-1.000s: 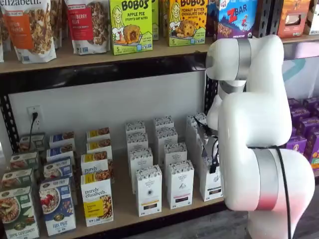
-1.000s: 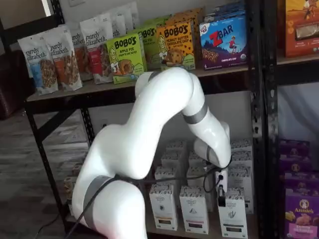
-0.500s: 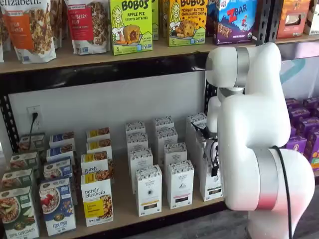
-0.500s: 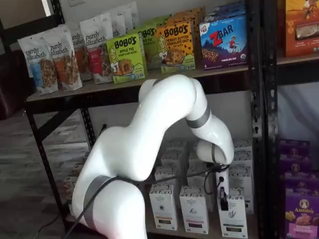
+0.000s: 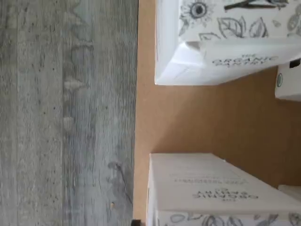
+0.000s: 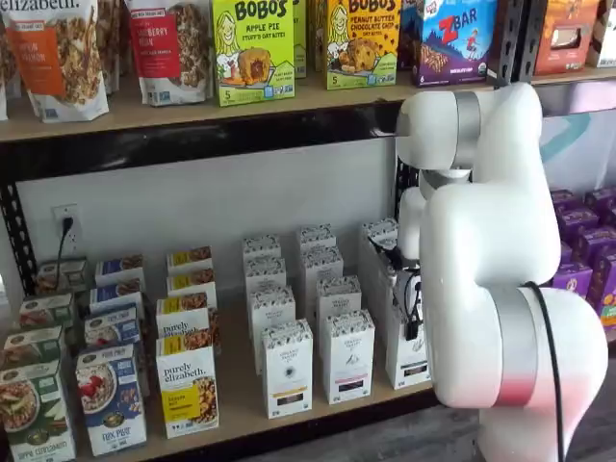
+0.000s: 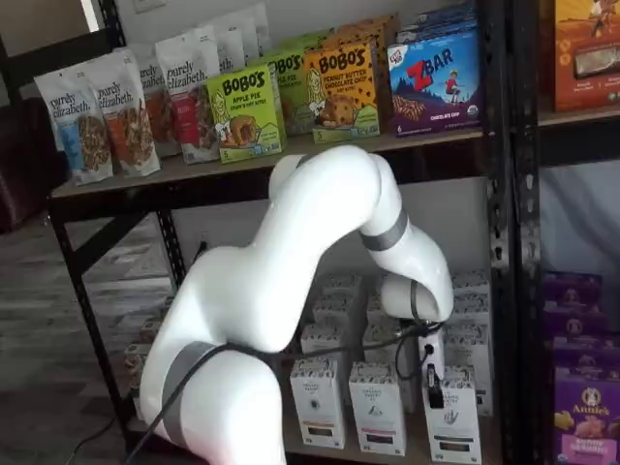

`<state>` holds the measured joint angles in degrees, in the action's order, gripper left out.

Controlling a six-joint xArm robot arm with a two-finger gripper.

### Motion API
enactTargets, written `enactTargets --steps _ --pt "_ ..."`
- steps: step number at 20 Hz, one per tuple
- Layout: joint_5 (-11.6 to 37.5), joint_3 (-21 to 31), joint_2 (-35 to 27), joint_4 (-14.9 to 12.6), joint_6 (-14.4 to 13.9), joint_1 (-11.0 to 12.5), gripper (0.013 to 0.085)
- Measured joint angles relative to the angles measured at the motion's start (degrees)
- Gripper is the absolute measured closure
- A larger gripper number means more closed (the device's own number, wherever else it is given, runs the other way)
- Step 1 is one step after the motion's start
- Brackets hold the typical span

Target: Pick up the white box with a green strip in the middle, on the bottom shelf, the sixth box from the left

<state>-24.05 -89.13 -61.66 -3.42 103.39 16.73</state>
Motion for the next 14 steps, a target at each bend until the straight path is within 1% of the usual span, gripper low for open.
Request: enactTargets --steps 1,3,5,6,7,8,9,10,11,12,14 --pt "-0.41 -0.03 0.06 -0.56 -0.57 -0.04 0.0250" --pt "-1.31 0.04 0.27 -2.80 -2.68 -0.16 0.0250" --pt "-1.00 0.55 0.53 -3.36 -3.25 -0.23 0.0250" --pt "-0.39 1.04 0.74 -3.72 -3.61 -0.26 0.0290" --pt "0.25 1.45 0.89 -3.79 -3.70 -0.29 0.0290" --pt "0.78 1.82 1.04 -3.62 -3.57 -0.32 0.0330" --pt "1.14 2.10 1.18 -3.39 -3.40 -0.35 0.0330" --pt "1.46 2.43 1.38 -3.21 -3.29 -0.40 0.0370" --pt "1.64 2.68 1.53 -3.18 -3.29 -0.42 0.0370" --pt "1.77 3.01 1.77 -3.30 -3.43 -0.45 0.0410" --pt "2.32 3.92 2.33 -3.70 -3.83 -0.47 0.0410"
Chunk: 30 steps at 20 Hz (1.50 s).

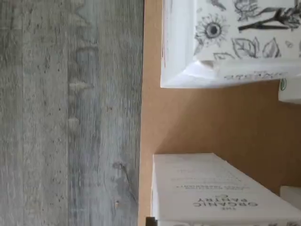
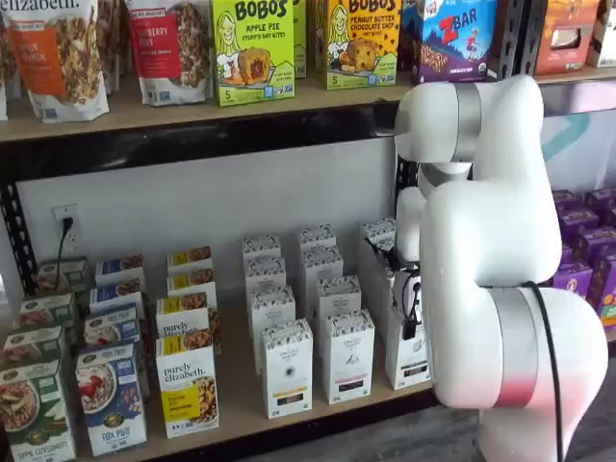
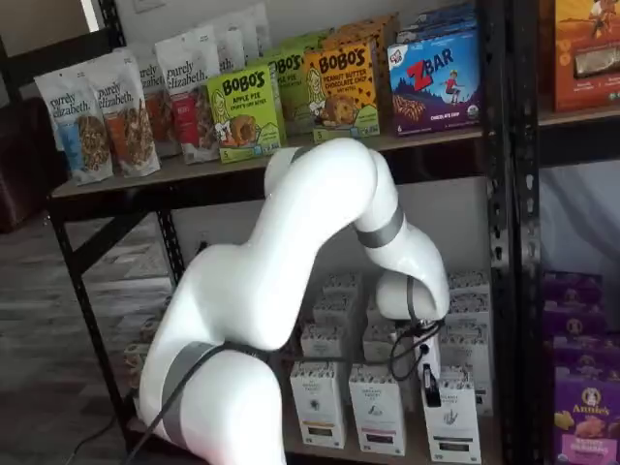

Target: Pick up the white box with a green strip in the middle, on the bottom shelf, the sixth box from the left

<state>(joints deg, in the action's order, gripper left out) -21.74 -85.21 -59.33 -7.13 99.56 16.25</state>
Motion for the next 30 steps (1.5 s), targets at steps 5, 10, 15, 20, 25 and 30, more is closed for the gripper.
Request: enactTargets --steps 5,10,15,20,25,30 --pt "1.44 3.52 2.17 -3.26 -2.91 0.14 0.0410" --pt "3.88 9.62 5.44 -7.57 -6.96 0.27 0.0410" --pt "6.65 17.79 9.94 -13.81 -12.94 0.53 0.0410" --pt "10.07 27.15 15.89 -14.17 -13.69 0.39 0.0410" --pt "12.45 35.63 22.62 -15.66 -15.65 0.03 0.0410" --pt "11.84 43.74 31.06 -15.72 -17.05 -1.36 0.0410"
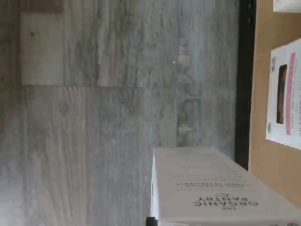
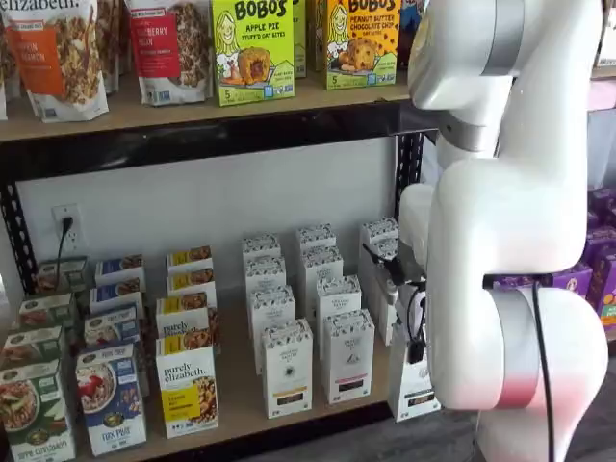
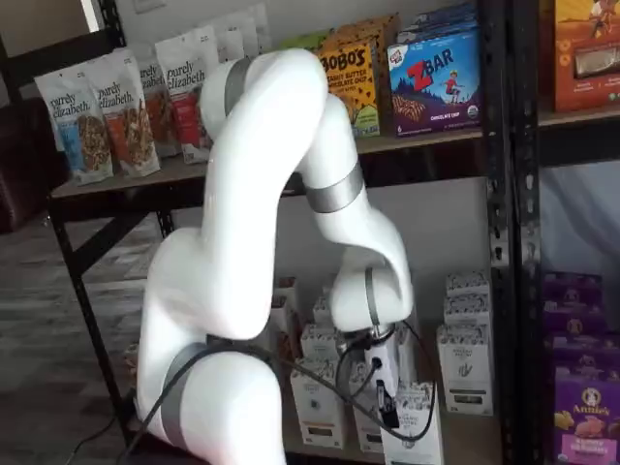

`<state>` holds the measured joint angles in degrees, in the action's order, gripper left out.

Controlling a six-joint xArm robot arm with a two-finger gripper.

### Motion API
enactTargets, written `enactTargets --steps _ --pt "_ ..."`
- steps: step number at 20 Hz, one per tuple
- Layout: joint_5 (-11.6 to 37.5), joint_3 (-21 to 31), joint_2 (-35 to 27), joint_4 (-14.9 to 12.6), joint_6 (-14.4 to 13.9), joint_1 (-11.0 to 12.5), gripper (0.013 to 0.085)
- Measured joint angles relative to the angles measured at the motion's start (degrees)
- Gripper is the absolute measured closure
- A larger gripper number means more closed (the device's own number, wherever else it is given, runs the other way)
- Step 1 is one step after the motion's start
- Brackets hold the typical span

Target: Pick up the white box with a green strip in the middle, on the bottom shelf, the sixth box from the left

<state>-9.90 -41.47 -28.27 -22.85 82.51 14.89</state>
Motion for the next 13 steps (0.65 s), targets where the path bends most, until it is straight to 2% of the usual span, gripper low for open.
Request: enactTargets --steps 1,3,6,10,13 --pt "-0.65 1.65 2.06 -0.16 -0.52 -0.36 0.0410" --pt "-1.78 4.33 5.71 -2.53 -3.18 -0.80 0.0410" --pt "-3.48 8.07 11.04 -2.20 -3.81 -1.95 0.0410" --pt "-8.28 12.87 19.94 6.28 1.60 -5.00 0.0410" --pt "-12.50 14.47 24.77 9.43 3.07 -6.71 0.0410"
